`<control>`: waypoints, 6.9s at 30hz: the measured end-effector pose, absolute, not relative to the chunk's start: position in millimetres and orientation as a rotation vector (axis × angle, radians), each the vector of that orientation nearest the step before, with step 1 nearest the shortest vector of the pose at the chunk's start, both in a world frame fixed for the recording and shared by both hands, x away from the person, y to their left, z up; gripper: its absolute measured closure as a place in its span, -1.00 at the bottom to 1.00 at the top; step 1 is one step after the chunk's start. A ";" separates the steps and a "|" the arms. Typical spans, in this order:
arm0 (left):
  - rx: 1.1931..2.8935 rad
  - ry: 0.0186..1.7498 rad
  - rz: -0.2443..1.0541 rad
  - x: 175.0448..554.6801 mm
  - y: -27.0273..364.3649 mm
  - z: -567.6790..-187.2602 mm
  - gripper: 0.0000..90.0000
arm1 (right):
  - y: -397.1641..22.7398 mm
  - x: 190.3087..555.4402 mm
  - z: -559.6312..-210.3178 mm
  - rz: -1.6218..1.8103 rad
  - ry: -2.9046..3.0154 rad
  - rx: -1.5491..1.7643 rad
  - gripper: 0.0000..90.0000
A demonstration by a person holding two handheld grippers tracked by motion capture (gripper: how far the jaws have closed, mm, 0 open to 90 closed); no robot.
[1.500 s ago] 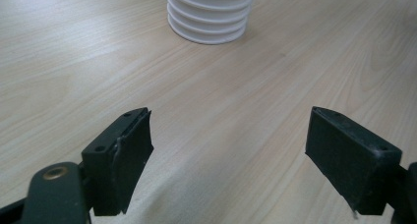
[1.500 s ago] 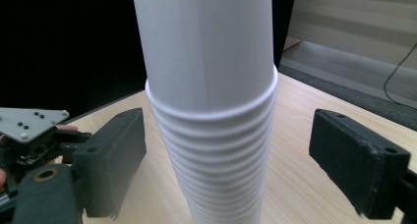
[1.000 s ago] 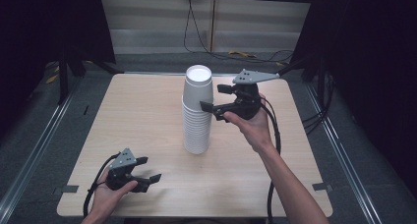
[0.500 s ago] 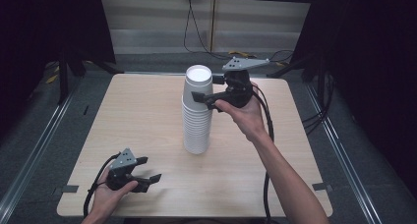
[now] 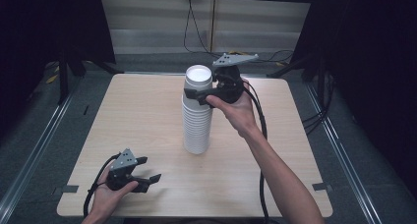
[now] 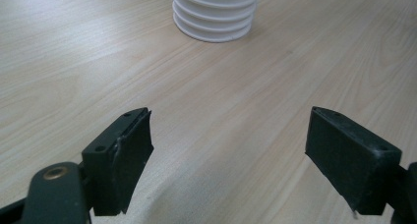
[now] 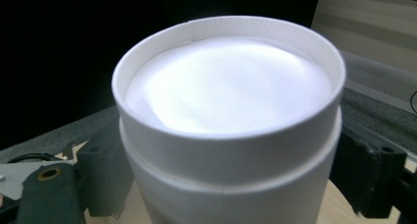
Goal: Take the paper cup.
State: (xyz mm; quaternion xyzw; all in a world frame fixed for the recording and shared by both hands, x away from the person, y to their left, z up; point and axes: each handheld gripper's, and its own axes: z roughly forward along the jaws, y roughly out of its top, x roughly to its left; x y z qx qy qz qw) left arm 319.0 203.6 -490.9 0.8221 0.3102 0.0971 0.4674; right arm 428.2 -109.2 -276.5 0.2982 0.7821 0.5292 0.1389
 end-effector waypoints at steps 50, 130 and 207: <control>2.014 0.768 0.238 321.6 203.6 -491.7 -0.61 | -108.6 425.6 -261.0 1.611 2.146 0.845 -0.57; 1.977 0.809 0.246 329.5 213.4 -489.6 -0.61 | -161.4 401.6 -227.9 1.848 1.839 0.833 -0.56; 1.852 0.494 0.183 340.0 132.3 -422.6 -0.65 | -168.3 354.1 -375.8 1.799 2.249 0.813 -0.54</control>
